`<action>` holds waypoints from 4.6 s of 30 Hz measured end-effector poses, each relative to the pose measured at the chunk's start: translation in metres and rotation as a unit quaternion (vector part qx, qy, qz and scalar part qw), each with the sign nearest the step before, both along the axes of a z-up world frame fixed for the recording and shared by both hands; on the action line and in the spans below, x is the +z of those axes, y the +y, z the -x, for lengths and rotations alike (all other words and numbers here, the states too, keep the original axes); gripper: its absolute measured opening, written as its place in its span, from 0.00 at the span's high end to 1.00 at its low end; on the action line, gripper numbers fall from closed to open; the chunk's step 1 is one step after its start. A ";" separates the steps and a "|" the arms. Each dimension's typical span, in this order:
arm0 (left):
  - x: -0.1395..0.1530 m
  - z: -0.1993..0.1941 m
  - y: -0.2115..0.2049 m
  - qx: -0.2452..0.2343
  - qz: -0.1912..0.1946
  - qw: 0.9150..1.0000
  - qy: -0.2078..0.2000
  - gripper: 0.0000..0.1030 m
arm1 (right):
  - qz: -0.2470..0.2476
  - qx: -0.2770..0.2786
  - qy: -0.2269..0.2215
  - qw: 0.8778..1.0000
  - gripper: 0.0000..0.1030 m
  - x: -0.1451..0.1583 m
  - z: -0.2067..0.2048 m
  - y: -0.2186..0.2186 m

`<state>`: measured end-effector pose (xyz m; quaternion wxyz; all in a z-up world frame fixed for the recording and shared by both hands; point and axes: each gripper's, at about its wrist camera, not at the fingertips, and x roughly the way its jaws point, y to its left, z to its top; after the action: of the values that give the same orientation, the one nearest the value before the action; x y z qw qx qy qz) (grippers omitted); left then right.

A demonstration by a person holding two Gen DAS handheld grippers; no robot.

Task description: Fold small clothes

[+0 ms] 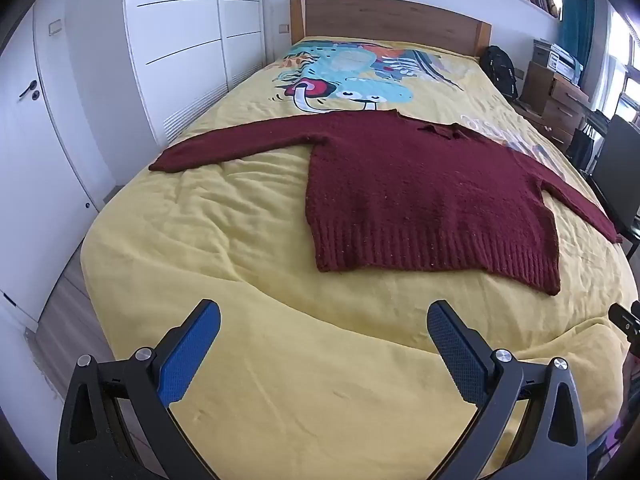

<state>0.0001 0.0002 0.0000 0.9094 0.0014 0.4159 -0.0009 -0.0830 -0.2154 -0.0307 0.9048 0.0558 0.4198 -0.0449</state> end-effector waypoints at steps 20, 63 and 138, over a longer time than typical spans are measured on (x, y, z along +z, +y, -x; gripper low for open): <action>-0.006 0.002 -0.004 -0.002 0.000 1.000 0.001 0.01 | -0.005 -0.001 0.004 1.000 0.00 -0.002 0.006 -0.002; -0.012 -0.001 -0.009 -0.017 0.030 0.999 0.018 0.01 | -0.007 -0.008 0.006 1.000 0.00 -0.009 0.009 -0.006; -0.020 -0.032 0.014 0.023 0.014 0.997 0.072 0.01 | -0.030 -0.091 -0.009 0.995 0.00 -0.018 -0.011 -0.066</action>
<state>0.0319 0.0137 -0.0205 0.8770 -0.0205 0.4798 0.0140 -0.0717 -0.2817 -0.0484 0.8984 0.1216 0.4063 -0.1141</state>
